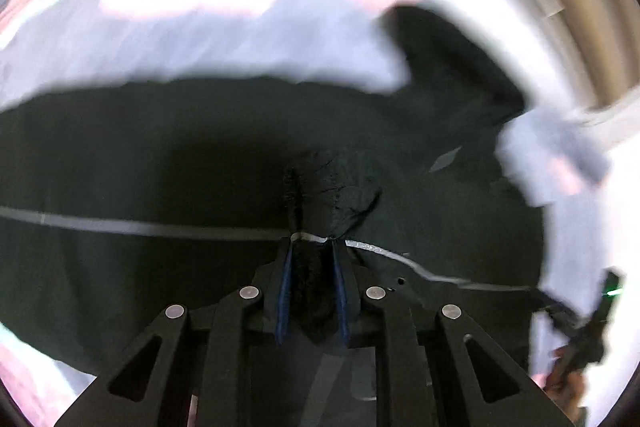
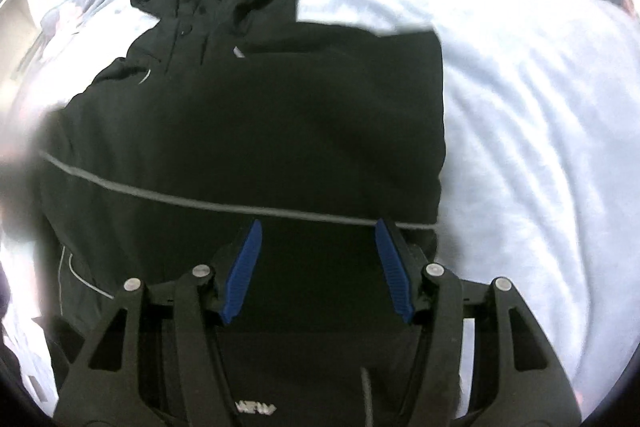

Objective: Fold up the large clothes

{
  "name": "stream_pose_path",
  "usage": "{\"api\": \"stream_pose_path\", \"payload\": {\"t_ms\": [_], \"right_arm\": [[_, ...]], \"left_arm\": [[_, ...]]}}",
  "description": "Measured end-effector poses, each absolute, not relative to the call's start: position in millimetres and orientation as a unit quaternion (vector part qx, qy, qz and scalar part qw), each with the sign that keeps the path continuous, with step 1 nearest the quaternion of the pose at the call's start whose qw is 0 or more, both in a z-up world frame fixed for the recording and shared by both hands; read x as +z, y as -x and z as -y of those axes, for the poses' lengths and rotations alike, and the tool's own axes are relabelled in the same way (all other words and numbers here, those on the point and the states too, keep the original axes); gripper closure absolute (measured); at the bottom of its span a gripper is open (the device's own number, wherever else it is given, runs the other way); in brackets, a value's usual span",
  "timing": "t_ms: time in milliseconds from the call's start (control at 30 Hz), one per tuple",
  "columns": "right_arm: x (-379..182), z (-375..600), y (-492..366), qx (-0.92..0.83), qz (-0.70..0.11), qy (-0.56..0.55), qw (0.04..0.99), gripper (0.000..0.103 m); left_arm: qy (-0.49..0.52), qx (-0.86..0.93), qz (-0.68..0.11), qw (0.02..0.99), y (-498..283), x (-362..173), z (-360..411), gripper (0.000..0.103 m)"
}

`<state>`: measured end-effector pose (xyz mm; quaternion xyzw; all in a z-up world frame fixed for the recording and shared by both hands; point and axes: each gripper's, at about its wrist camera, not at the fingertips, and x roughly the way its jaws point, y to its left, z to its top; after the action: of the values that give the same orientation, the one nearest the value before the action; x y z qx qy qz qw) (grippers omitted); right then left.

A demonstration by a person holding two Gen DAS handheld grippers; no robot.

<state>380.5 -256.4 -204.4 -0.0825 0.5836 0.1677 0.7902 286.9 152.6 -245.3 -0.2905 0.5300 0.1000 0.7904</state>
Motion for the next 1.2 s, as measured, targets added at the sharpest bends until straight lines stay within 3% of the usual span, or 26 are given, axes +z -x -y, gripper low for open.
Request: {"api": "stream_pose_path", "payload": {"t_ms": [167, 333, 500, 800, 1033, 1200], "right_arm": [[-246, 237, -387, 0.138, -0.602, 0.132, 0.775, 0.04], [-227, 239, -396, 0.137, -0.606, 0.125, 0.773, 0.041], [-185, 231, -421, 0.141, -0.538, 0.14, 0.819, 0.04], [-257, 245, -486, 0.098, -0.597, 0.105, 0.789, 0.036], [-244, 238, -471, 0.1, -0.587, 0.139, 0.792, 0.031], [-202, 244, -393, 0.152, -0.572, 0.13, 0.796, 0.03]], "left_arm": [[0.242, 0.12, -0.547, 0.792, -294, -266, -135, 0.074], [0.218, 0.158, -0.51, 0.817, -280, -217, -133, 0.07], [0.193, 0.135, -0.465, 0.854, -283, -171, -113, 0.049], [0.158, 0.116, -0.552, 0.81, -337, -268, -71, 0.048], [0.161, 0.125, -0.56, 0.803, -331, -250, -67, 0.048], [0.198, 0.136, -0.532, 0.812, -265, -200, -64, 0.048]]}}
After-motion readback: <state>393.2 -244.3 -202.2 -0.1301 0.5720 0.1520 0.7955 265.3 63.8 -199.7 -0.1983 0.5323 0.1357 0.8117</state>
